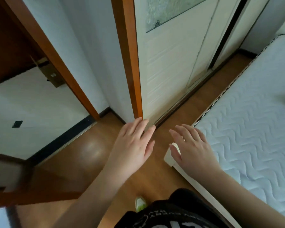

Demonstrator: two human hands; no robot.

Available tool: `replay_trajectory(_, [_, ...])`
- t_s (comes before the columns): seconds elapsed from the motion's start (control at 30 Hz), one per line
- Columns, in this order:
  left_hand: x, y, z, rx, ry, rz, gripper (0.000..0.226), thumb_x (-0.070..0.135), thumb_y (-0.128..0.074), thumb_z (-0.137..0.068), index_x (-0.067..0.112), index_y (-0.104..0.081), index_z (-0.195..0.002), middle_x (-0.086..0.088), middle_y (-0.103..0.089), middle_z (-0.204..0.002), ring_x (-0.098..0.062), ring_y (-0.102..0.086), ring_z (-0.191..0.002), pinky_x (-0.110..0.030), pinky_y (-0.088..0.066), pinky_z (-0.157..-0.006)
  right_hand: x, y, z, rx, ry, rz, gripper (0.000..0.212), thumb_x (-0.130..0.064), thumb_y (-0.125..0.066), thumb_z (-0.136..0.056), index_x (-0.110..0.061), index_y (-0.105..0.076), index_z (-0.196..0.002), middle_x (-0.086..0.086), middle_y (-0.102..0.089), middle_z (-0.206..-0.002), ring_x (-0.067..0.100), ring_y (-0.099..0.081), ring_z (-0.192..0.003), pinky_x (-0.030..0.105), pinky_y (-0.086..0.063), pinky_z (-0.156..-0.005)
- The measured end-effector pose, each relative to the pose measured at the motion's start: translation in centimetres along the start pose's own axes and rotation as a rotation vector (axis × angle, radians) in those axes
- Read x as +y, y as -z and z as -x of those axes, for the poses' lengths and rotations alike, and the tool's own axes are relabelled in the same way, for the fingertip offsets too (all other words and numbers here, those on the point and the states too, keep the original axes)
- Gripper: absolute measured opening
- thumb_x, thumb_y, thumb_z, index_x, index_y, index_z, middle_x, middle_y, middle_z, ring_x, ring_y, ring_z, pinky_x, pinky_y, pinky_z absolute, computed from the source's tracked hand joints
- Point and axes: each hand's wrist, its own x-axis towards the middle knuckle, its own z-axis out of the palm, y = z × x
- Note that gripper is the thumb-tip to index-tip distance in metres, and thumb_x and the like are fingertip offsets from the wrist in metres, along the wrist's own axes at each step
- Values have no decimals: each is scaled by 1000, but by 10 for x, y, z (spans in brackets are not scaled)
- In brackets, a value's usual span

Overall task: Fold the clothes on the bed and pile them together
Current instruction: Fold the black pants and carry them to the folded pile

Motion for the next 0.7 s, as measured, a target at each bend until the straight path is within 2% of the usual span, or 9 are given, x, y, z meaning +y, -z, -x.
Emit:
replay_trajectory(0.1, [-14, -3, -51, -31, -96, 33, 43, 40, -49, -96, 17, -61, -131, -9, -56, -139, -28, -50, -131, -47, -43, -108, 14, 1, -19, 36, -119, -9, 43, -40, -47, -93, -16, -64, -123, 6, -63, -126, 28, -56, -122, 45, -43, -103])
replay_trajectory(0.2, [-21, -11, -101, -83, -180, 47, 46, 41, -37, -100, 19, -55, -136, -8, -50, -145, -26, -42, -137, -48, -39, -111, 39, -3, -37, 75, -220, 3, 38, -34, -56, -92, -14, -63, -124, 7, -61, -127, 28, -55, -122, 44, -42, -103])
replay_trajectory(0.37, [-17, -26, -178, -150, -272, 18, 46, 40, -38, -101, 19, -51, -139, -7, -46, -147, -26, -39, -139, -47, -36, -112, 79, -13, -69, 83, -324, 5, 47, -38, -38, -94, -14, -58, -129, 6, -57, -131, 26, -51, -125, 42, -39, -105])
replay_trajectory(0.57, [-18, -34, -240, -210, -312, -1, 54, 45, -25, -100, 21, -51, -140, -6, -48, -146, -26, -40, -139, -47, -35, -114, 108, -22, -115, 55, -386, -33, 50, -40, -34, -96, -15, -55, -133, 7, -55, -135, 27, -51, -127, 45, -43, -104])
replay_trajectory(0.7, [-31, -43, -274, -225, -306, -33, 56, 46, -20, -99, 22, -50, -141, -6, -46, -148, -27, -38, -141, -47, -33, -115, 125, -23, -143, 8, -406, -14, 51, -41, -33, -97, -15, -54, -135, 7, -53, -138, 26, -48, -129, 44, -39, -107])
